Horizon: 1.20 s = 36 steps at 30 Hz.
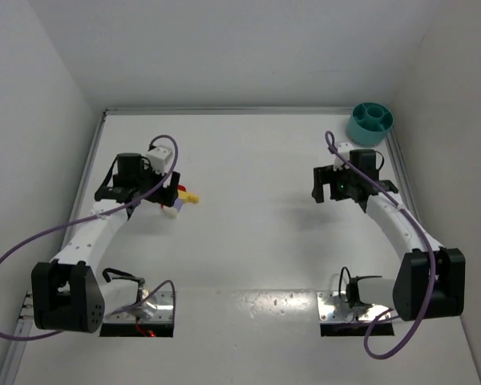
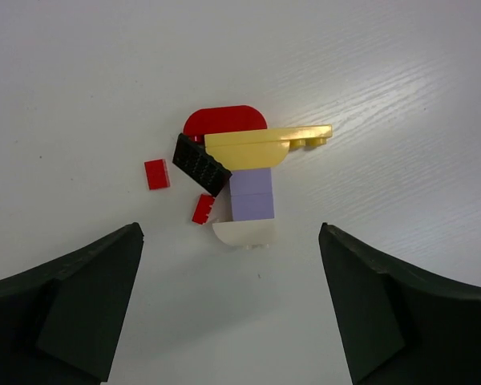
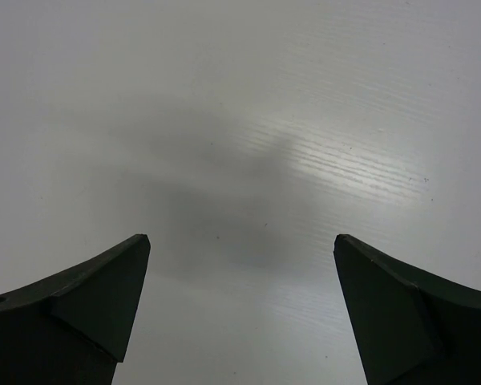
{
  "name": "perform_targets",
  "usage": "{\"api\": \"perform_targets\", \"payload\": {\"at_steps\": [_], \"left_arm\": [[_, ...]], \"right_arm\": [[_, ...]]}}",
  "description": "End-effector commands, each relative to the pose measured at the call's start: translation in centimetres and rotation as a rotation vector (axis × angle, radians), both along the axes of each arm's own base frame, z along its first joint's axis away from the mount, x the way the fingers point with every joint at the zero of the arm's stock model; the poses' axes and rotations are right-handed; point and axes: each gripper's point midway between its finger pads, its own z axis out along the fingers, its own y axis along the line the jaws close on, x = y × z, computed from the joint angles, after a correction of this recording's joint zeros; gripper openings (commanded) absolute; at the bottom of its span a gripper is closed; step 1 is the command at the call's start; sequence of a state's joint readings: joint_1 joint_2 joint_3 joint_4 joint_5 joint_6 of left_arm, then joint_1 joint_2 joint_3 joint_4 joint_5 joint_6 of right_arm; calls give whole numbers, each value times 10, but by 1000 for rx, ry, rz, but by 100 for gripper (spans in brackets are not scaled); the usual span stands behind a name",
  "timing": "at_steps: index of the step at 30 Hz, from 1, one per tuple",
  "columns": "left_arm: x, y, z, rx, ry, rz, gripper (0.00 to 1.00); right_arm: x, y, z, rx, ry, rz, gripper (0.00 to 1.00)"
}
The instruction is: Sort the legos into containers by color
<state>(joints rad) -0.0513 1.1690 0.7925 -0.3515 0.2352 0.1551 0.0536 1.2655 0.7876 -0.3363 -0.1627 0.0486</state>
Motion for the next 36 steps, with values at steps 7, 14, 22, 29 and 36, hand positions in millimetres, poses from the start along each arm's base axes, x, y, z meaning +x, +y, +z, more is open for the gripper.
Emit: {"api": "perform_targets", "payload": {"at_steps": [7,14,22,29,36], "left_arm": [[-15,5,4,113,-7,-137,99],[-33,10,-26,189,96,-232,90],[-27,5,-48,153,192,-181,75],[-20,-14,-60,157,206,-181,71],[2,-21,-63,183,192,-134,69]], "right_arm": [[3,8,3,2,2,65,99],[2,24,-5,51,44,141,99],[8,26,-15,59,99,146,99],[4,25,-22,57,114,133,99],[4,25,-22,57,114,133,99]]}}
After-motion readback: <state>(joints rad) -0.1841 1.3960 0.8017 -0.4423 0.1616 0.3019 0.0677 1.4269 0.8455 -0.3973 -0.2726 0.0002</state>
